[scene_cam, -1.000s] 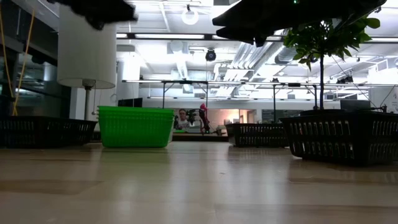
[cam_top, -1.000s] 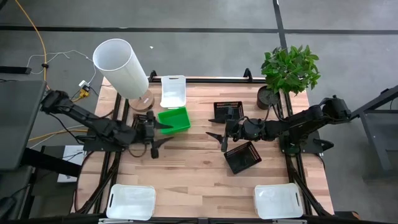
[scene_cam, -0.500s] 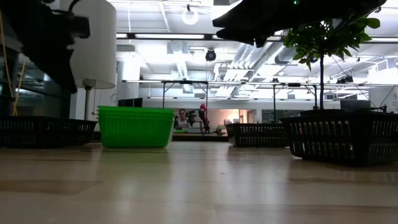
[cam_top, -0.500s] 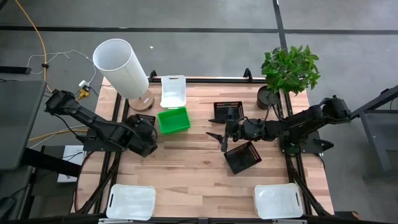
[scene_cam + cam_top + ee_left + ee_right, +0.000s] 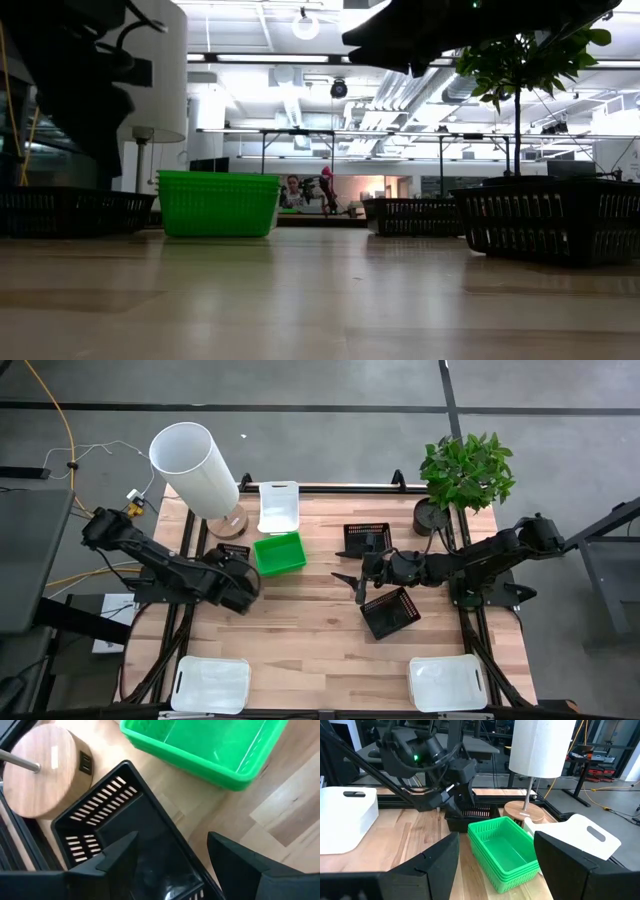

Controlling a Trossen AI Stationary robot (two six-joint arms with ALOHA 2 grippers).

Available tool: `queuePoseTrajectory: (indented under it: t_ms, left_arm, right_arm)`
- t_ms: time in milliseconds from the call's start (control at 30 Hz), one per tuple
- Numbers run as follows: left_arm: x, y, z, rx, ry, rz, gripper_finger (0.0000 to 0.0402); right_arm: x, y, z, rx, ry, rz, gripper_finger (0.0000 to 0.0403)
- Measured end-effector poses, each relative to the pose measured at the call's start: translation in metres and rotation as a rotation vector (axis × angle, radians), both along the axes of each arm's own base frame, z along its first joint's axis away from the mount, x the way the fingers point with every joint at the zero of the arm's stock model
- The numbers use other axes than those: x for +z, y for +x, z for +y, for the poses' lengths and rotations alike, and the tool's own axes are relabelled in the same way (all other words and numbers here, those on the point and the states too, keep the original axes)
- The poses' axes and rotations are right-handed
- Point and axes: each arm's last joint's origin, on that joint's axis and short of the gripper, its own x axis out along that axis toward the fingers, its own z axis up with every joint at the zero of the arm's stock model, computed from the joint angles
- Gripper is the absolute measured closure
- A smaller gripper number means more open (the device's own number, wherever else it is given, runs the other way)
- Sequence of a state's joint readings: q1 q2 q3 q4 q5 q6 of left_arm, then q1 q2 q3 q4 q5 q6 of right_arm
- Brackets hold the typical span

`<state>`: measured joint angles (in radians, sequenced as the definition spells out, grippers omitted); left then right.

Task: Stack baskets by color
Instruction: Stack the left black bin on the top-right black bin

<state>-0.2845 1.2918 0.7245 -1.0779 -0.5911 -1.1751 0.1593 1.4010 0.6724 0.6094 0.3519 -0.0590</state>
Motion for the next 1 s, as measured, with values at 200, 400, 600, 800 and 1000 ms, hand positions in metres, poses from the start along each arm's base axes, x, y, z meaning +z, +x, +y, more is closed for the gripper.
queuePoseTrajectory:
  t_ms: [200, 400, 600, 800, 1000]
  left_arm:
    - [-0.016, 0.004, 0.002, 0.019, -0.025, -0.006, 0.0177]
    - [-0.023, 0.007, 0.001, 0.047, -0.016, -0.01, 0.0177]
    - [-0.029, 0.01, 0.001, 0.072, 0.003, 0.005, 0.0177]
    - [-0.035, 0.011, 0.0, 0.093, 0.012, 0.026, 0.0177]
    - [-0.039, 0.012, 0.0, 0.109, 0.0, 0.046, 0.0177]
  right_arm:
    - [0.0, 0.0, 0.0, 0.0, 0.0, 0.003, 0.0158]
    - [-0.001, 0.0, 0.0, 0.0, -0.001, 0.008, 0.0158]
    - [-0.001, 0.0, 0.0, -0.002, 0.013, 0.008, 0.0158]
    - [-0.002, 0.0, 0.0, -0.002, 0.014, 0.019, 0.0158]
    - [-0.002, 0.0, 0.0, -0.003, 0.014, 0.019, 0.0158]
